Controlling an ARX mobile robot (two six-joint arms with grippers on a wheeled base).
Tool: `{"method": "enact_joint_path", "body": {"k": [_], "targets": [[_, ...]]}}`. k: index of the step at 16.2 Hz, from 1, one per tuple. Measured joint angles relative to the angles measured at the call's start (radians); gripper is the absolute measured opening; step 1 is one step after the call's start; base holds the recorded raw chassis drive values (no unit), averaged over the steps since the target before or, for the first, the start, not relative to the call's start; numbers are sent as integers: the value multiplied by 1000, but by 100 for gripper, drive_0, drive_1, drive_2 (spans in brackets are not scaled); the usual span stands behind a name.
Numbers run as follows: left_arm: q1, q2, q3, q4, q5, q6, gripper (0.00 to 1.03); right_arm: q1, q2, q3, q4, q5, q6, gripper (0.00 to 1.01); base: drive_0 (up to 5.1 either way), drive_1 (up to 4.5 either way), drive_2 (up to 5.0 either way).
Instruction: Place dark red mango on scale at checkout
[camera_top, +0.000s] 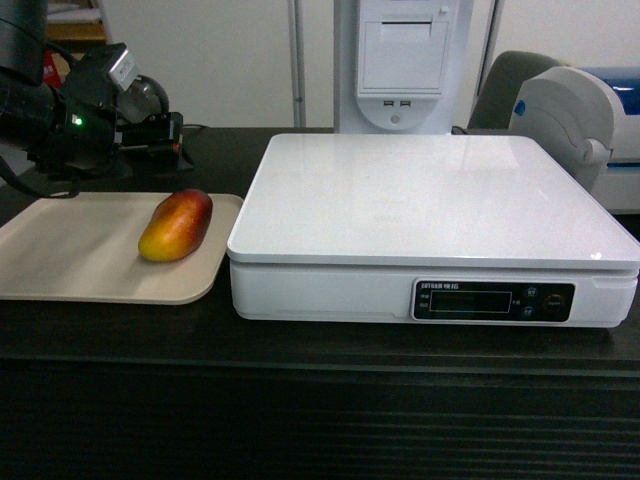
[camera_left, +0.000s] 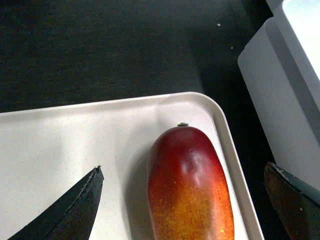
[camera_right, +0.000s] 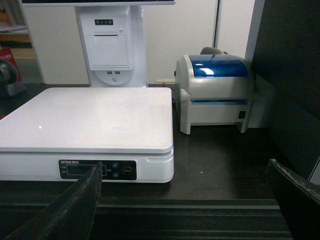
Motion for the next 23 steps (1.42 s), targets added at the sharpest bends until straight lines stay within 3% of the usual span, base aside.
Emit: {"method": "enact_joint_path", "body": {"k": [8, 10, 12, 13, 15, 20, 23], "targets": [[-1, 188, 196, -142, -15, 6, 98, 0, 0, 0, 0, 0, 0, 98, 0, 0, 0], [-5, 225, 197, -155, -15, 58, 98, 0, 0, 0, 0, 0, 0, 98, 0, 0, 0], [-5, 225, 189, -150, -15, 71, 97, 0, 0, 0, 0, 0, 0, 98, 0, 0, 0], [-5, 225, 185, -146, -14, 77, 91, 0, 0, 0, 0, 0, 0, 98, 0, 0, 0], [-5, 203, 145, -130, -13, 92, 65, 0, 0, 0, 0, 0, 0, 98, 0, 0, 0], [-11, 95, 117, -148, 2, 100, 62, 0, 0, 0, 0, 0, 0, 98, 0, 0, 0], [-86, -31, 188, -145, 18, 51, 62, 0, 0, 0, 0, 0, 0, 98, 0, 0, 0]]}}
